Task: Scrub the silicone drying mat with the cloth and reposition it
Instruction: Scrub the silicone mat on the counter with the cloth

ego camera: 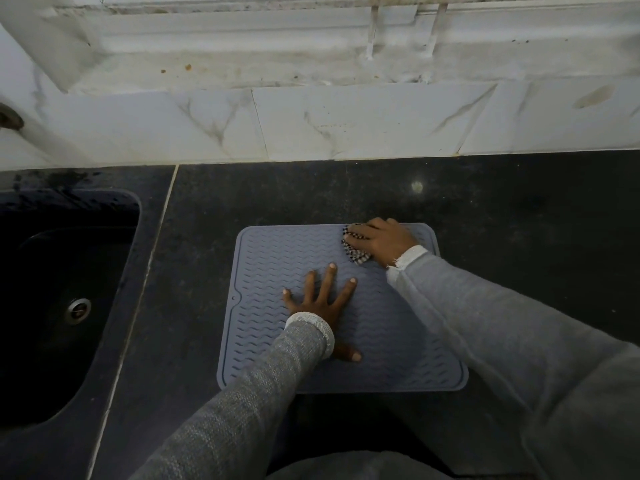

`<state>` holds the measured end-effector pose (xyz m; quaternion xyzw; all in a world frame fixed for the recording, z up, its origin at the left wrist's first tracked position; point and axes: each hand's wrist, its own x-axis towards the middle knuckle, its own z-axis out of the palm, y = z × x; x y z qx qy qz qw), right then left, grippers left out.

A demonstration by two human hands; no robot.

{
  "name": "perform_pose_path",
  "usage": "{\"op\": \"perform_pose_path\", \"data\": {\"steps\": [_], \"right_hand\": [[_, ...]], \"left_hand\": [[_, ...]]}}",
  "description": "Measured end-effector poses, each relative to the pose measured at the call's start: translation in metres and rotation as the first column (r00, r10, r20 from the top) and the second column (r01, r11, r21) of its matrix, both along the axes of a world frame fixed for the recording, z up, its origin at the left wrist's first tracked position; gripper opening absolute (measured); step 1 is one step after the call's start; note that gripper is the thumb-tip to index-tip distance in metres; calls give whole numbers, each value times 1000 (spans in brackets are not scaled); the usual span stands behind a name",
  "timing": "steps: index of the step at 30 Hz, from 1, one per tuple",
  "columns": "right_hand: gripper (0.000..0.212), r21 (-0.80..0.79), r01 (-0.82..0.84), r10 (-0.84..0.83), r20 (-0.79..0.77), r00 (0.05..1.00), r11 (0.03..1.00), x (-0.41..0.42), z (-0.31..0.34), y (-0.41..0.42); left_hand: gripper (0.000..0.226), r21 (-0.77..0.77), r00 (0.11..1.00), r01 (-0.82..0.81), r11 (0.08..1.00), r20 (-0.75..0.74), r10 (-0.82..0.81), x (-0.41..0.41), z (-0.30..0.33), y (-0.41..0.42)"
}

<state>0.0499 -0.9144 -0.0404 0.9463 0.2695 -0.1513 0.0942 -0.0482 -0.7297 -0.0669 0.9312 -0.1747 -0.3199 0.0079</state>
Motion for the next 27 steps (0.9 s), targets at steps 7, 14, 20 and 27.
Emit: {"op": "perform_pose_path", "data": {"steps": [7, 14, 20, 27], "right_hand": [[59, -107, -67, 71, 37, 997, 992, 5, 12, -44], [56, 42, -101, 97, 78, 992, 994, 8, 8, 18], [57, 16, -2, 2, 43, 999, 1000, -3, -2, -33], [60, 68, -27, 20, 93, 995, 997, 10, 12, -8]], "left_hand": [[135, 11, 1000, 0, 1000, -15, 0, 0, 3, -2], [135, 17, 1000, 7, 1000, -17, -6, 0, 1, -1], [135, 3, 1000, 6, 1000, -5, -6, 1, 0, 1], [134, 6, 1000, 7, 1000, -15, -7, 1, 0, 0]]}}
